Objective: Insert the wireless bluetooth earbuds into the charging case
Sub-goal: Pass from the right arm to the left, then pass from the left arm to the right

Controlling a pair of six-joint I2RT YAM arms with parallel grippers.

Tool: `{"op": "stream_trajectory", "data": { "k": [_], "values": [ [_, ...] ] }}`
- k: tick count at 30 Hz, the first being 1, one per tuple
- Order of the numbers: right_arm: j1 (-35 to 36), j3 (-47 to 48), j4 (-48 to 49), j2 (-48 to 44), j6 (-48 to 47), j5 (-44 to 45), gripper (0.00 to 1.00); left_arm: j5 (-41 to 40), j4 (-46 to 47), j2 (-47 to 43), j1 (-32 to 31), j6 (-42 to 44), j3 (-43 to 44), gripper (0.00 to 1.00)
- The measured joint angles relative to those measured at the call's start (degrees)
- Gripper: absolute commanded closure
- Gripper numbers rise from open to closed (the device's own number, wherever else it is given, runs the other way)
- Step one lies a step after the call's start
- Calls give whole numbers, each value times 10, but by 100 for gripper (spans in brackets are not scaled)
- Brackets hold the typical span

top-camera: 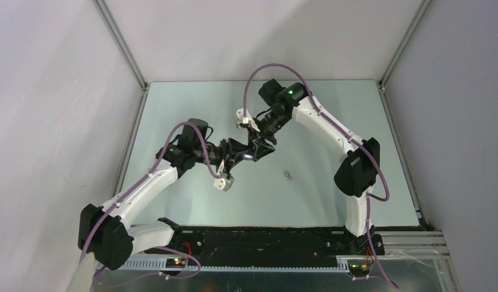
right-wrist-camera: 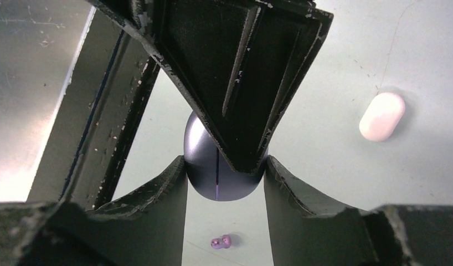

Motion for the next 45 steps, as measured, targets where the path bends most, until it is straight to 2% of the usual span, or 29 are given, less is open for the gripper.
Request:
{"op": "stream_trajectory", "data": {
  "k": [1, 3, 5, 7, 9, 11, 16, 18, 21, 24, 28, 30, 34, 39, 45],
  "values": [
    [0, 0, -2, 0, -10, 0, 76, 0, 0, 0, 0, 0, 0, 79],
    [1, 0, -3, 0, -26, -2, 66, 0, -1, 0, 0, 0, 0, 91],
    [1, 0, -2, 0, -30, -3, 55, 0, -4, 0, 0, 0, 2, 98],
    [-1, 0, 2, 0, -24, -4, 34, -3, -5, 0, 0, -3, 3, 100],
    [-6, -4, 13, -1, -2, -8, 26, -9, -2, -1, 1, -12, 4, 100],
    [-12, -11, 42, -4, 26, -11, 23, -17, 4, -3, 0, -35, 2, 100],
    [-66, -65, 133, -58, 118, -16, 25, -58, 70, -36, 1, -136, -26, 100],
    [-96, -116, 197, -109, 171, -15, 27, -79, 107, -48, 2, -213, -40, 100],
    [-134, -245, 351, -225, 247, 2, 31, -114, 164, -47, 4, -362, -39, 100],
    [-125, -337, 441, -314, 275, 14, 32, -125, 180, -22, 15, -513, 6, 100],
    [-92, -345, 507, -333, 298, 23, 35, -101, 154, 29, 31, -633, 116, 100],
    [-87, -331, 518, -316, 312, 25, 36, -84, 142, 40, 34, -667, 150, 100],
    [-88, -307, 531, -273, 338, 28, 36, -54, 123, 39, 35, -702, 160, 100],
    [-87, -304, 535, -256, 350, 30, 38, -37, 76, 44, 37, -697, 160, 100],
    [-60, -284, 529, -255, 330, 28, 46, -32, 62, 46, 38, -694, 161, 100]
  ]
}}
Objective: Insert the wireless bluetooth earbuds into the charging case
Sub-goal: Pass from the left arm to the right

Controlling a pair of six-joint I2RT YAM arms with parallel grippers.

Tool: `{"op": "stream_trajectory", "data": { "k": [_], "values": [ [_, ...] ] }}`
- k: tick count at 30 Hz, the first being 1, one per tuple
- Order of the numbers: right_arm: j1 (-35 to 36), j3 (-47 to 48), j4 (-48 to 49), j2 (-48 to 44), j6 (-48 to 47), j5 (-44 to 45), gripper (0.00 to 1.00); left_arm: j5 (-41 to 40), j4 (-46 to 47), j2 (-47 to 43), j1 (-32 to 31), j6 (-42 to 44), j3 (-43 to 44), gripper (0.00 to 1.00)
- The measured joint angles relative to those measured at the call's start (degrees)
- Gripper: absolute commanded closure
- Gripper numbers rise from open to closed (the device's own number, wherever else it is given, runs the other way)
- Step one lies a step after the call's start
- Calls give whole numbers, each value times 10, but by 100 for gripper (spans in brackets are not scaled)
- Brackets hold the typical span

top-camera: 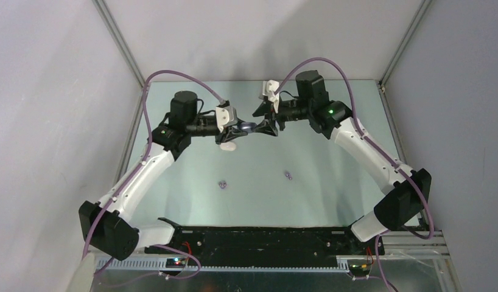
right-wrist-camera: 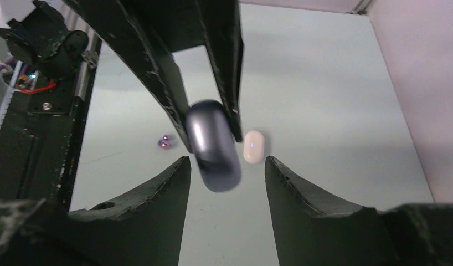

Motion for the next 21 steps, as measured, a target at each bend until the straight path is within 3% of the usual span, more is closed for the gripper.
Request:
{"op": "stream_trajectory", "data": {
  "k": [17, 18, 21],
  "values": [
    [36, 37, -77, 27, -92, 17, 63, 2, -8, 0, 0, -1, 0, 100],
    [37, 37, -77, 28, -96, 21, 66, 2, -9, 0, 0, -1, 0, 98],
    [40, 37, -80, 29, -100, 25, 81, 2, -16, 0, 0, -2, 0, 69]
  ]
}}
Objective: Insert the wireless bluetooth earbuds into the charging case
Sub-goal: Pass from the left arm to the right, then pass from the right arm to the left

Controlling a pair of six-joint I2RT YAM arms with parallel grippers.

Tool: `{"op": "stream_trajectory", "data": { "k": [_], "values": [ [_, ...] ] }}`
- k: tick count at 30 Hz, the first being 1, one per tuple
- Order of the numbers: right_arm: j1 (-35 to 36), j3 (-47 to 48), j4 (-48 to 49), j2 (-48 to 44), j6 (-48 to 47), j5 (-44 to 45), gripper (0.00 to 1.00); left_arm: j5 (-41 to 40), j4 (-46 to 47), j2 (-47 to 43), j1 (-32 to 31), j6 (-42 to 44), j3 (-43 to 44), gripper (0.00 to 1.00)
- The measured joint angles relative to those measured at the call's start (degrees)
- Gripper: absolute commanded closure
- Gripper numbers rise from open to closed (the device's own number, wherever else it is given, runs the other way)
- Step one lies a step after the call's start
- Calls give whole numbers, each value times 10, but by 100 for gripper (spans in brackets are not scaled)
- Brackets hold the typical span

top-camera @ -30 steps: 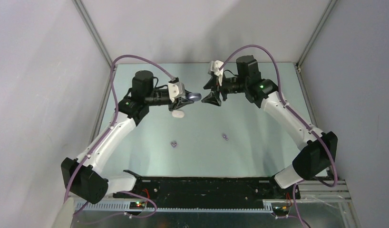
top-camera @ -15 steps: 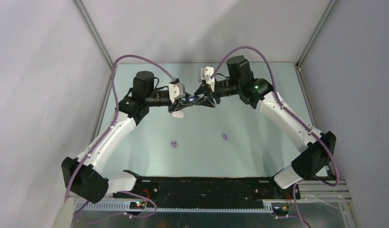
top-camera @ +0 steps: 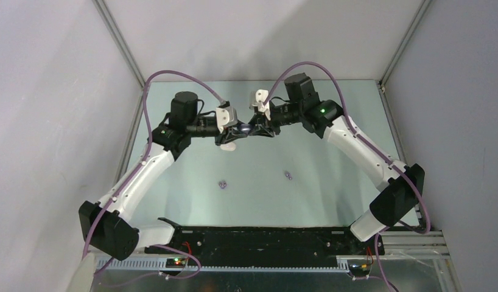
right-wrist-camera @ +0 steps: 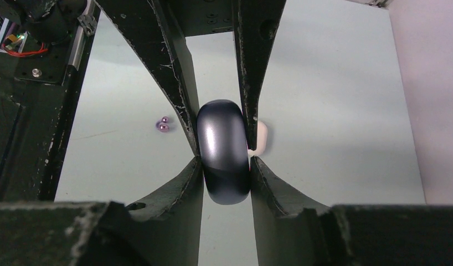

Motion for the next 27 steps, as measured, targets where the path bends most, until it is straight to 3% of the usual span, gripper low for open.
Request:
{"op": "stream_trajectory", "data": {
  "k": [1, 3, 7, 12, 17, 23, 27],
  "values": [
    [0, 0, 0, 0, 0, 0, 86, 0, 0, 0, 0, 0, 0, 58],
    [-2, 0, 0, 0, 6, -2, 91, -3, 1, 0, 0, -6, 0, 50],
    [-14, 0, 7, 0, 57, -26, 92, -4, 10, -1, 7, -19, 0, 43],
    [-78, -5, 72, 0, 189, -85, 93, 43, 60, -1, 52, -108, -2, 40],
    [-103, -31, 158, -3, 302, -128, 93, 100, 180, 12, 66, -245, -3, 34],
    [-88, -34, 198, -3, 349, -153, 93, 133, 257, 45, 66, -350, -3, 35],
    [-83, -34, 204, -3, 352, -154, 93, 139, 268, 54, 66, -376, -2, 42]
  ]
}}
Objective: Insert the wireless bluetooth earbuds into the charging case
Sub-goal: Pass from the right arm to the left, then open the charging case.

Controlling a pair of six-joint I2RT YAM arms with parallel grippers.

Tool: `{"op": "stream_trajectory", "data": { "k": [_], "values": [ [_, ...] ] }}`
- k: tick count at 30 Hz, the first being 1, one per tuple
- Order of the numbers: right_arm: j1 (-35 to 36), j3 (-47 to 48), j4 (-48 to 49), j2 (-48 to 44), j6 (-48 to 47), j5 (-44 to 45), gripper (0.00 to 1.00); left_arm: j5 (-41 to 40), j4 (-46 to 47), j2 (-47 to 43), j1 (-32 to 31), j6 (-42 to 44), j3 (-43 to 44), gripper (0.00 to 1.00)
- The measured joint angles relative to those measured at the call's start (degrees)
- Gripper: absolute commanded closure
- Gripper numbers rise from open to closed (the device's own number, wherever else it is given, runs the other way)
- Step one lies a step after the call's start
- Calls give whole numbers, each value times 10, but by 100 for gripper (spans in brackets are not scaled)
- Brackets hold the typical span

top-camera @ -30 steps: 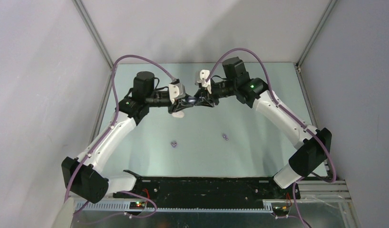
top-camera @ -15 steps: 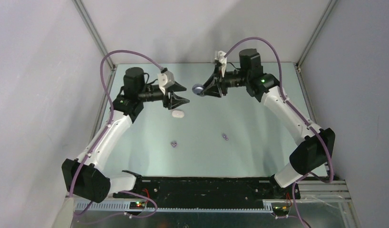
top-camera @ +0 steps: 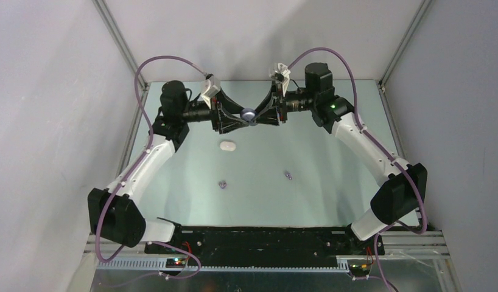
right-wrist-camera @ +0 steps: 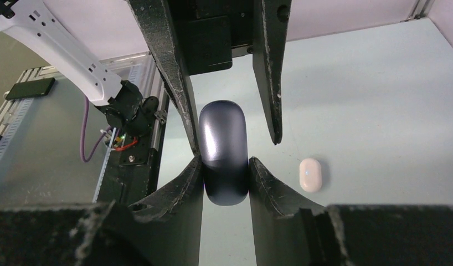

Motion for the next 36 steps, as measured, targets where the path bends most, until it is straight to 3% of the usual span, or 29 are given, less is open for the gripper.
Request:
{"op": "stream_trajectory", "data": {
  "k": [6, 9, 13, 15, 21, 36],
  "values": [
    [6, 0, -8, 0, -13, 5, 92, 19, 7, 10, 0, -19, 6, 57],
    [9, 1, -15, 0, -26, 18, 90, 30, 6, 16, 0, -23, 10, 72],
    [11, 2, -25, 0, -42, 33, 73, 42, 0, 26, 0, -23, 18, 94],
    [11, 4, -32, 0, -44, 41, 63, 45, -3, 31, 0, -23, 20, 99],
    [10, 9, -46, 0, -35, 69, 53, 49, -22, 33, 1, 11, 21, 100],
    [-26, 29, -46, 1, 8, 88, 48, 67, -65, 33, 3, 77, 27, 100]
  ]
}}
